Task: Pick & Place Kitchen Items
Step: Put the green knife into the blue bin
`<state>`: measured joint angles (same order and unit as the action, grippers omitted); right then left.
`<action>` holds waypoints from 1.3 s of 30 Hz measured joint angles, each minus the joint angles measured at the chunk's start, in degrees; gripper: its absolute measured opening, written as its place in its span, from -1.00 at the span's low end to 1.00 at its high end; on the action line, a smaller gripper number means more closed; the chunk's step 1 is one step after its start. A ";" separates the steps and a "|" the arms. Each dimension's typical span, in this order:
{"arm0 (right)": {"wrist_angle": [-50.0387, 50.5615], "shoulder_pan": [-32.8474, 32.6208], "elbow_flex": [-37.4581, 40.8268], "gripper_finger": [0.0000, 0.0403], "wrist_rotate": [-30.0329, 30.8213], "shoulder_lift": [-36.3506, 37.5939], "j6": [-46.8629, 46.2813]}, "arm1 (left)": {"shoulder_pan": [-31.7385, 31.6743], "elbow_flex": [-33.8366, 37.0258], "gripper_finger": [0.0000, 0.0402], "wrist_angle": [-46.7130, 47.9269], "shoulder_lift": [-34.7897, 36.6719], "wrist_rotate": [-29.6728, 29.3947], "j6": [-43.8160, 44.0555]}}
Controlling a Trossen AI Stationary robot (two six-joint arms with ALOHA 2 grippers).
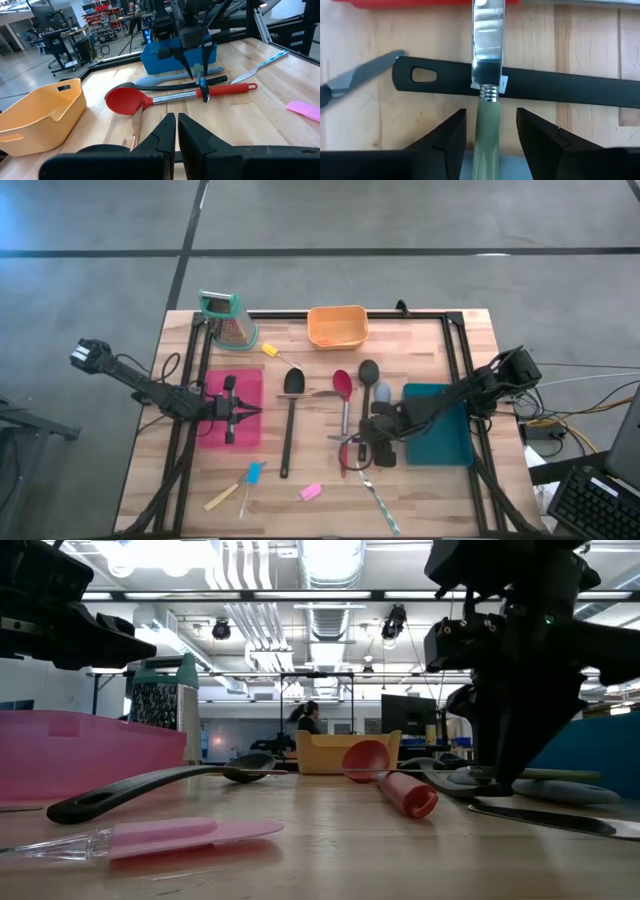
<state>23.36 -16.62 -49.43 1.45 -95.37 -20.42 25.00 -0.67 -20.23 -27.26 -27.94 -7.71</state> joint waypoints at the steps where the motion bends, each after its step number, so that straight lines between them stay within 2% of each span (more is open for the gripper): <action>1: -0.21 0.00 0.23 -0.22 0.00 0.00 -0.10 | 0.01 0.00 -0.88 -0.01 0.01 0.00 -0.01; 9: -2.35 0.02 1.34 -0.43 0.17 0.00 0.06 | 0.01 0.00 -0.88 -0.01 0.01 0.00 -0.01; 17: -3.02 0.13 1.43 -0.79 0.20 0.00 1.31 | 0.02 -0.01 -0.88 -0.01 -0.01 0.00 -0.01; 30: -2.74 0.13 0.71 -0.77 0.17 0.15 1.34 | 0.00 0.00 -0.88 -0.02 0.00 0.00 -0.01; 39: 2.39 0.13 -4.80 -0.79 0.25 0.50 4.56 | 0.01 0.00 -0.88 -0.02 -0.01 0.00 -0.02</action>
<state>25.75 -16.49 -54.23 1.71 -94.87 -15.86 25.01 -0.67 -20.25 -27.27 -27.94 -7.73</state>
